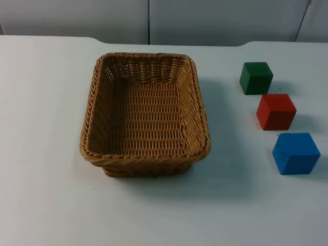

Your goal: Pick up the basket with the left hand and place the blue cube into the basket with the right hand.

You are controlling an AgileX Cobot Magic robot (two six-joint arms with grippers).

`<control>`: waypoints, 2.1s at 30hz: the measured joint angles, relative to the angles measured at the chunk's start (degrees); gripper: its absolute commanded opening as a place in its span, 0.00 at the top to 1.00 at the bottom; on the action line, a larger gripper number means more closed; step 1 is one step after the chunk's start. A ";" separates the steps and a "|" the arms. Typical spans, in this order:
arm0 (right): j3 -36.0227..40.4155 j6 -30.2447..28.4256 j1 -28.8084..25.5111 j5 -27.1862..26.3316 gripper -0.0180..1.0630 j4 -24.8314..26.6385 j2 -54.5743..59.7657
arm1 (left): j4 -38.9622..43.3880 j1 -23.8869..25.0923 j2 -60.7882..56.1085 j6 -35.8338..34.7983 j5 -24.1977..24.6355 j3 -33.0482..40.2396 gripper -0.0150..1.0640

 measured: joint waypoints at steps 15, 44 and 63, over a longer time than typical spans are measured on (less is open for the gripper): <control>0.00 0.00 0.00 0.00 0.02 0.00 0.00 | -35.45 0.00 21.61 28.13 -3.65 -4.71 0.21; 0.00 0.00 0.00 0.00 0.02 0.00 0.00 | -50.59 -13.43 62.84 41.49 -8.03 -17.02 0.21; 0.00 0.00 0.00 0.00 0.02 0.00 0.00 | -50.72 -13.85 74.28 39.79 -19.11 -20.24 0.21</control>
